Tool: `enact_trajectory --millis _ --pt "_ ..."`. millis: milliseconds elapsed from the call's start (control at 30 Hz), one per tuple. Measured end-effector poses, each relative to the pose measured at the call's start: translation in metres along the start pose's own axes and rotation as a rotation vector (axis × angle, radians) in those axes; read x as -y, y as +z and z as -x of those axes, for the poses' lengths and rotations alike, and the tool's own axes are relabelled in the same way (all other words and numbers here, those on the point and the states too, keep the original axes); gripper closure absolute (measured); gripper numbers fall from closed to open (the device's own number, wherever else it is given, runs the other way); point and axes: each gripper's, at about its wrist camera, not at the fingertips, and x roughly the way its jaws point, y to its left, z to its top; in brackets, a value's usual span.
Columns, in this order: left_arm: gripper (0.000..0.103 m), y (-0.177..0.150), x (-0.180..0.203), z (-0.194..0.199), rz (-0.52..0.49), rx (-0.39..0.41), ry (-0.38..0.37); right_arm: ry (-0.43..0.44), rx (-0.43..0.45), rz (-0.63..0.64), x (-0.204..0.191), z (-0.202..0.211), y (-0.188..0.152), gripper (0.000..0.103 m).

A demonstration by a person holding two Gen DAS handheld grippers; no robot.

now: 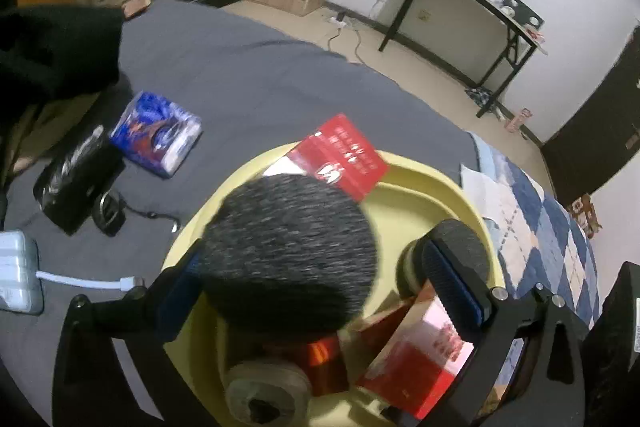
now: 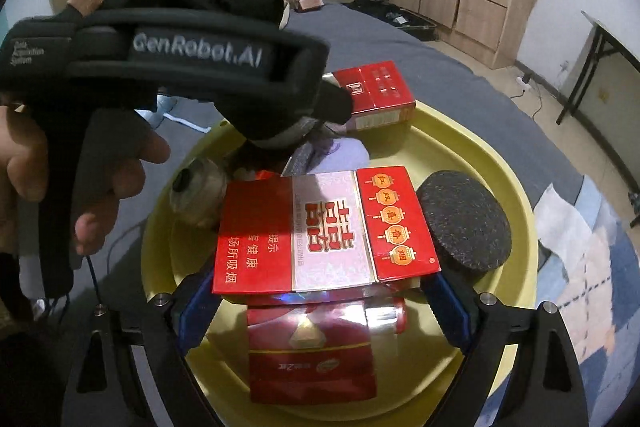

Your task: Organize rigid objects

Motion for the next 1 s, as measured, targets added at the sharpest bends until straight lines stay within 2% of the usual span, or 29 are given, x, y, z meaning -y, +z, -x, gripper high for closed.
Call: enact_trajectory --millis 67,300,367,467,533,633,767,867,933,967,1000 --pt "0.0 0.0 0.007 0.003 -0.021 0.011 0.015 0.001 0.024 0.006 -0.003 0.004 -0.001 0.0" --pt "0.0 -0.005 0.025 0.027 -0.032 0.057 0.068 0.003 0.053 0.014 0.002 0.024 -0.006 0.0" --pt "0.0 -0.011 0.028 0.038 -0.007 0.077 0.076 0.004 0.069 0.012 0.01 0.034 -0.012 0.0" --pt "0.0 -0.025 0.028 0.061 0.087 0.086 0.037 0.009 0.097 -0.016 0.027 0.055 -0.031 0.0" --pt "0.0 -0.033 0.037 0.076 0.116 0.102 0.048 0.009 0.114 -0.055 0.041 0.066 -0.045 0.0" --pt "0.0 -0.057 0.058 0.101 0.13 0.133 0.089 -0.007 0.087 -0.107 0.065 0.081 -0.069 0.0" --pt "0.0 -0.107 0.095 0.109 0.12 0.105 0.12 -0.047 0.065 -0.056 0.074 0.099 -0.092 0.0" --pt "0.0 -0.147 0.11 0.095 0.143 0.069 0.163 -0.083 0.046 0.006 0.07 0.109 -0.107 0.0" --pt "0.0 -0.165 0.117 0.079 0.101 0.071 0.255 -0.104 0.034 0.038 0.068 0.11 -0.113 0.0" --pt "0.0 -0.173 0.117 0.067 0.086 0.047 0.31 -0.106 0.024 0.052 0.068 0.112 -0.119 0.0" --pt "0.0 -0.175 0.115 0.06 0.092 0.014 0.299 -0.105 0.009 0.057 0.067 0.11 -0.122 0.0"
